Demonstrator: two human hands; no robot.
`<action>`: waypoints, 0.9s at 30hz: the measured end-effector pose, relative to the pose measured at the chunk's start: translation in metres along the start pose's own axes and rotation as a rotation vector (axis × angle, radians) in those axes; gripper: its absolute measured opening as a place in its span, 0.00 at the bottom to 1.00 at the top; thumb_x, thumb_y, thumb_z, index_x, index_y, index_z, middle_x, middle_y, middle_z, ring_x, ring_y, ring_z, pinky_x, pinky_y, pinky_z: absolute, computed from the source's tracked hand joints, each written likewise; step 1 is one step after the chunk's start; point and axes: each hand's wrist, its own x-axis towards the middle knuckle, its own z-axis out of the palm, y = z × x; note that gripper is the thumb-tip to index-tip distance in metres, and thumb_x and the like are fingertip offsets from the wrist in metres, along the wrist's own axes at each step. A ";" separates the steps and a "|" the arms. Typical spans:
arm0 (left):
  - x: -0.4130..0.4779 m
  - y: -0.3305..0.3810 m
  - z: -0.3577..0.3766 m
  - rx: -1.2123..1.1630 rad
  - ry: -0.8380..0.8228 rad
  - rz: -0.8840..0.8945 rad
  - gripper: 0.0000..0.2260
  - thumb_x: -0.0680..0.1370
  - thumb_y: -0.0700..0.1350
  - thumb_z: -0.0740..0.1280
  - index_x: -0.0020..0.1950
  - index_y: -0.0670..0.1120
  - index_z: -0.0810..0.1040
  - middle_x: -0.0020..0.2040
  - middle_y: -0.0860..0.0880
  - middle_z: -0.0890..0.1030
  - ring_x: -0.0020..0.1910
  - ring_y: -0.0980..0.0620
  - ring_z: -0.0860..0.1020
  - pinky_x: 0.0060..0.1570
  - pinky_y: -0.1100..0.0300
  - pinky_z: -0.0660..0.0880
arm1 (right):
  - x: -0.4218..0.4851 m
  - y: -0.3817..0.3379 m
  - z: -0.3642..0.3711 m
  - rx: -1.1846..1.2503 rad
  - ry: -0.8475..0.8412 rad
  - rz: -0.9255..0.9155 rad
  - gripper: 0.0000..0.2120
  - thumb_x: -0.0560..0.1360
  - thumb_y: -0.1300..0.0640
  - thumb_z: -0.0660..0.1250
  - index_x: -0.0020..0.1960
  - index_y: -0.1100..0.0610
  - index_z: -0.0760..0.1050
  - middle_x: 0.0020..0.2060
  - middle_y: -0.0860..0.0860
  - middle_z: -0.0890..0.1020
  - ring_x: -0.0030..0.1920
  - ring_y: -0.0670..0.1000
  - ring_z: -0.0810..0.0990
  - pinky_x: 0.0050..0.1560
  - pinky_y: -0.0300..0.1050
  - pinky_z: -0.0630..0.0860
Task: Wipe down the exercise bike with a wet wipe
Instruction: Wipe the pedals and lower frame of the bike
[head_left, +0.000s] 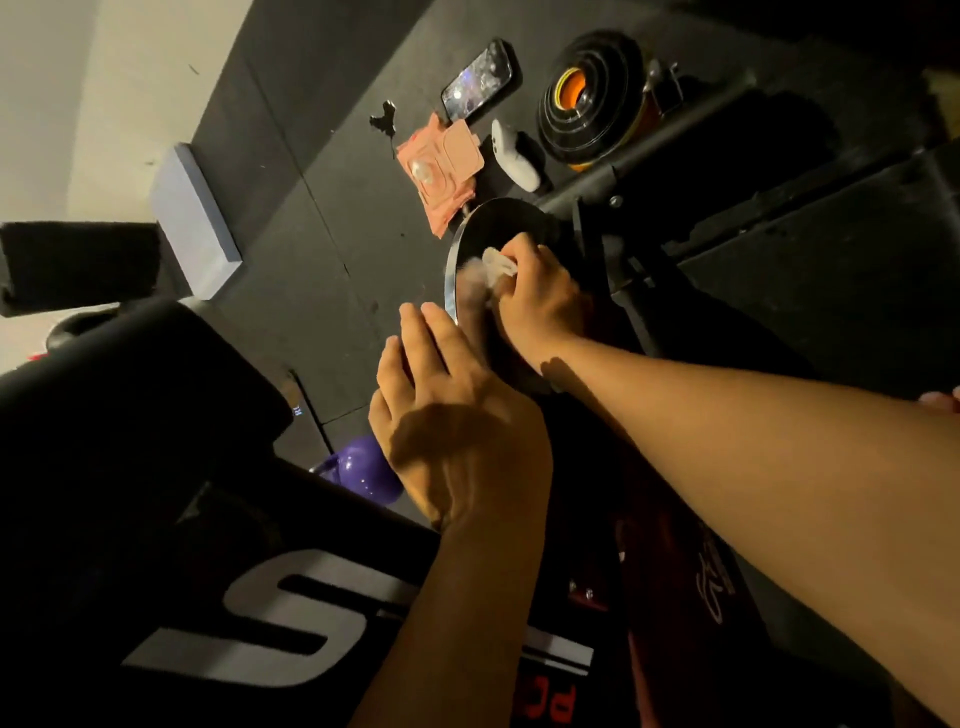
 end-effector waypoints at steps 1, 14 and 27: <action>0.000 -0.001 0.000 0.008 -0.001 0.010 0.24 0.80 0.49 0.53 0.71 0.38 0.72 0.70 0.39 0.74 0.68 0.37 0.73 0.63 0.41 0.70 | -0.017 0.004 0.001 0.077 0.009 0.023 0.09 0.78 0.56 0.61 0.58 0.54 0.71 0.56 0.53 0.78 0.57 0.57 0.77 0.49 0.45 0.67; 0.000 -0.002 0.001 0.086 0.074 0.015 0.25 0.75 0.43 0.54 0.70 0.40 0.74 0.69 0.42 0.76 0.67 0.41 0.74 0.63 0.47 0.72 | 0.047 -0.007 0.007 0.099 0.102 -0.130 0.05 0.78 0.60 0.58 0.47 0.55 0.72 0.48 0.60 0.79 0.51 0.61 0.78 0.49 0.50 0.70; -0.001 0.010 -0.011 0.017 0.059 -0.031 0.29 0.77 0.53 0.48 0.71 0.44 0.74 0.72 0.44 0.73 0.71 0.41 0.70 0.67 0.45 0.66 | -0.040 0.026 -0.006 0.392 -0.437 -0.077 0.25 0.83 0.45 0.48 0.78 0.50 0.56 0.78 0.50 0.56 0.78 0.50 0.51 0.78 0.50 0.48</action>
